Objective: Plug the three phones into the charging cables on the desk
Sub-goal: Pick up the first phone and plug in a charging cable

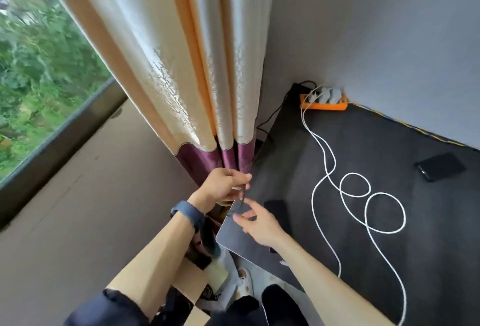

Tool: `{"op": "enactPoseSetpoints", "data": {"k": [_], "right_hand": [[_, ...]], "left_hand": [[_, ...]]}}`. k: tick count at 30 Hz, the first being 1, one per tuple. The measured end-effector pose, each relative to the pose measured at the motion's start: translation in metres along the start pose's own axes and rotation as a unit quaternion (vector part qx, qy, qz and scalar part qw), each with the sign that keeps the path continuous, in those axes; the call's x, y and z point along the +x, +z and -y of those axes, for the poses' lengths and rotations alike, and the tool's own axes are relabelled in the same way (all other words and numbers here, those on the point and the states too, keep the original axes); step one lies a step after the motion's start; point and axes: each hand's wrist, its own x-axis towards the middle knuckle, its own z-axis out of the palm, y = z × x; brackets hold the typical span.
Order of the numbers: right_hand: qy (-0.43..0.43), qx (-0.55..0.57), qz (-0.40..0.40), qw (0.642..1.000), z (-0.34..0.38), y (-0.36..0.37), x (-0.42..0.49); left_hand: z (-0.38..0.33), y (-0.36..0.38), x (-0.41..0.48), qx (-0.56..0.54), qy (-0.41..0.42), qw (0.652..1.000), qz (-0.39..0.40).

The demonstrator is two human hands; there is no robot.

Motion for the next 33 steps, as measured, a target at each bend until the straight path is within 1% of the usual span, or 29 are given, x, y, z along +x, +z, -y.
{"op": "enactPoseSetpoints", "data": {"k": [1,3,5,7,8,9,11,12,14,16,18,20,21,22,24,25,26,28,29,30,31,33], "right_hand": [[-0.012,0.0,0.0,1.0,0.007,0.003,0.0],[-0.046,-0.015,-0.004,0.999,0.021,0.012,-0.006],[-0.057,-0.003,-0.019,0.998,0.024,0.016,-0.012],[-0.069,0.049,-0.068,0.994,0.028,0.017,-0.024],[-0.069,0.108,-0.097,0.987,0.031,0.013,-0.032],[-0.061,0.185,-0.116,0.974,0.035,0.006,-0.04],[-0.042,0.325,-0.128,0.936,0.043,-0.017,-0.053],[-0.04,0.37,-0.132,0.919,0.044,-0.032,-0.06],[-0.048,0.444,-0.147,0.883,0.047,-0.069,-0.068],[-0.051,0.5,-0.182,0.845,0.045,-0.11,-0.069],[-0.048,0.516,-0.228,0.824,0.038,-0.147,-0.067],[-0.02,0.497,-0.255,0.829,0.022,-0.165,-0.066],[0.001,0.479,-0.245,0.843,0.014,-0.163,-0.066],[0.021,0.456,-0.221,0.862,0.007,-0.155,-0.069],[0.057,0.38,-0.15,0.911,-0.001,-0.125,-0.077],[0.068,0.344,-0.114,0.93,-0.002,-0.109,-0.082],[0.069,0.327,-0.085,0.939,-0.004,-0.095,-0.086],[0.037,0.346,-0.057,0.936,-0.008,-0.082,-0.092],[0.014,0.36,-0.065,0.931,-0.008,-0.081,-0.092],[-0.007,0.369,-0.083,0.926,-0.009,-0.082,-0.091],[-0.023,0.374,-0.103,0.922,-0.011,-0.089,-0.092],[-0.044,0.379,-0.142,0.913,-0.013,-0.107,-0.092]], "left_hand": [[-0.007,-0.001,-0.006,-0.022,-0.003,0.999,0.028],[-0.012,-0.008,-0.019,-0.061,0.02,0.997,0.048],[-0.013,-0.01,-0.029,-0.101,0.04,0.994,0.026],[0.0,-0.014,-0.037,-0.121,0.045,0.991,-0.02],[0.013,-0.016,-0.039,-0.098,0.043,0.993,-0.044],[0.029,-0.016,-0.041,-0.048,0.042,0.996,-0.055],[0.062,-0.01,-0.048,0.073,0.026,0.996,-0.032],[0.077,-0.006,-0.052,0.117,0.016,0.993,-0.013],[0.093,-0.001,-0.062,0.177,0.022,0.984,-0.006],[0.098,0.0,-0.073,0.245,0.054,0.968,-0.022],[0.096,-0.002,-0.079,0.296,0.079,0.951,-0.043],[0.085,0.0,-0.081,0.302,0.11,0.945,-0.068],[0.073,0.003,-0.083,0.281,0.129,0.948,-0.073],[0.058,0.01,-0.085,0.256,0.152,0.952,-0.07],[0.027,0.03,-0.087,0.232,0.189,0.953,-0.047],[0.015,0.041,-0.087,0.249,0.197,0.948,-0.03],[0.006,0.052,-0.085,0.282,0.202,0.938,-0.014],[-0.009,0.076,-0.084,0.378,0.202,0.903,-0.004],[-0.012,0.084,-0.085,0.405,0.199,0.892,-0.008],[-0.012,0.088,-0.084,0.409,0.193,0.892,-0.011],[-0.011,0.092,-0.085,0.398,0.179,0.9,-0.011],[-0.004,0.09,-0.09,0.345,0.149,0.927,-0.005]]}}
